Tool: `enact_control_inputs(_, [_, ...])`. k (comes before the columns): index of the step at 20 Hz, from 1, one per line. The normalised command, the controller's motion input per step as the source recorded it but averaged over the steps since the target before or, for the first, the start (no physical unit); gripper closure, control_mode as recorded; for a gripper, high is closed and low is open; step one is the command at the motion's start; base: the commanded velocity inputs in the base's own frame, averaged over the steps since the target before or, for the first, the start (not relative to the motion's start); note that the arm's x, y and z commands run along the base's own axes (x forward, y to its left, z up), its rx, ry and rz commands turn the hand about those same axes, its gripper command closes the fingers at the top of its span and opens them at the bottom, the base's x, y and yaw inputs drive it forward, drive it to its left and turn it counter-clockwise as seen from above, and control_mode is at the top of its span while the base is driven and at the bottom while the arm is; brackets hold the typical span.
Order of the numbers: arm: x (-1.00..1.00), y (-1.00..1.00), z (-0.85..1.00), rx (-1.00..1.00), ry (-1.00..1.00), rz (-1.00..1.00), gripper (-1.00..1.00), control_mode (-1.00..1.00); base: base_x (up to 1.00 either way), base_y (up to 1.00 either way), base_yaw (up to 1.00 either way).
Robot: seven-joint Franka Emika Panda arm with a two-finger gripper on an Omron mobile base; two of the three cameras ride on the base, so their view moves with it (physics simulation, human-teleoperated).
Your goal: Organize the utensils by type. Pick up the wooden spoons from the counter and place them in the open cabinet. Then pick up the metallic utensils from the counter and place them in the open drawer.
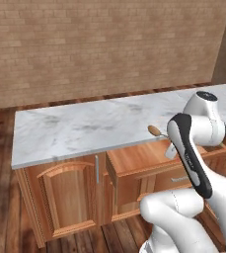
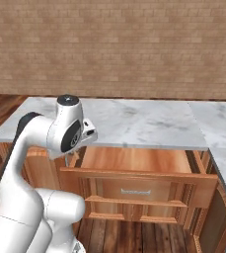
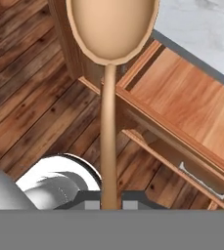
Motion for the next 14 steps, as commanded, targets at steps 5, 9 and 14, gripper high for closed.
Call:
enact_control_inputs(5, [0.51,-0.10,-0.18,0.00,0.22,0.16,1.00,-1.00,0.00,0.00,0.00])
enact_control_inputs(9, [0.41,-0.36,-0.21,-0.01,0.12,0.21,1.00,-1.00,0.00,0.00,0.00])
enact_control_inputs(14, [0.04,-0.19,-0.15,-0.05,0.03,0.21,1.00,-1.00,0.00,0.00,0.00])
